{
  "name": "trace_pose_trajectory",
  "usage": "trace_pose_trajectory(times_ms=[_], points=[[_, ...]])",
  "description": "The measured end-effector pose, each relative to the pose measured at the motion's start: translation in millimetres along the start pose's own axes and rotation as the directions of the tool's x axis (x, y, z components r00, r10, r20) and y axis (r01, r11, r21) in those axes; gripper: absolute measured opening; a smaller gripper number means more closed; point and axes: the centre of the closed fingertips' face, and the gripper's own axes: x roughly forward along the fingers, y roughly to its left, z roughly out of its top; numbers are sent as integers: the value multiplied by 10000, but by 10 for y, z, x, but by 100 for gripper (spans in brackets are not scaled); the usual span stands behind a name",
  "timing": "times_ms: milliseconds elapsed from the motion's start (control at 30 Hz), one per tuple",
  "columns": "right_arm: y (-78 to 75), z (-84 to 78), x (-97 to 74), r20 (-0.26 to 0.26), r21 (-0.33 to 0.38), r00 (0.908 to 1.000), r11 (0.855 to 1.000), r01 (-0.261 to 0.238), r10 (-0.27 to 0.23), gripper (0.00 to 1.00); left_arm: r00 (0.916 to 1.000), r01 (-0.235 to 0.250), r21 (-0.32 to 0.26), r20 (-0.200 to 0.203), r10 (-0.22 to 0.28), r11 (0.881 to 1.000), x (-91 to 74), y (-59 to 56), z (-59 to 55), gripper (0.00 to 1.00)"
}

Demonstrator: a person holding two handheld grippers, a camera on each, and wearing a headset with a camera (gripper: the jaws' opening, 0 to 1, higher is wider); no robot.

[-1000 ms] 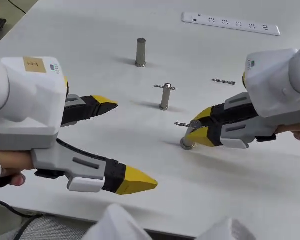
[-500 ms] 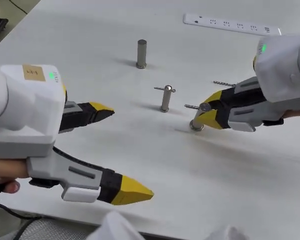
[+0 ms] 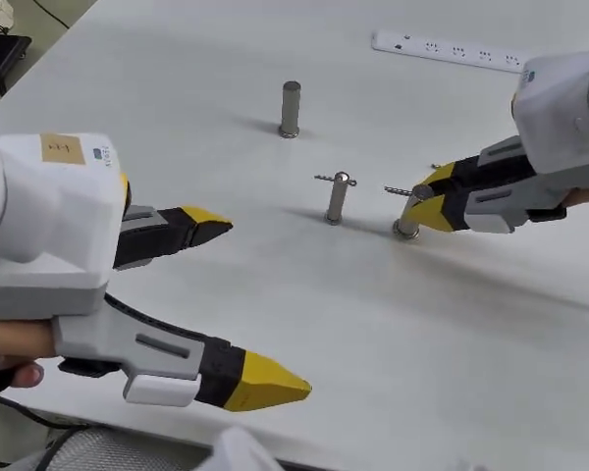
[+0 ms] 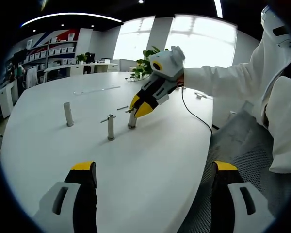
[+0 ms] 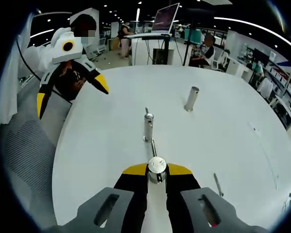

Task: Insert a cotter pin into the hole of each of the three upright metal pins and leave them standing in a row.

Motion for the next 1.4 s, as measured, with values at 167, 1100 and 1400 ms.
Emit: trace_pose_trajectory(times_ms=[167,1100,1400], points=[[-7,-2,27,72,126,10000,9999,-60,59,8,10000,42,-53,15,-42,10000,4,-6,9,98],[-37,129,-430,1540,1255,9840,9896,699,-890,46,9980,-604,-24,184,604,9982,-30,82,120,97],[176,-36,-843,1804,2229,9686,9662,1293,-1712,66,9897,-1326,-49,546,1327,9912,-114,185,223,97]])
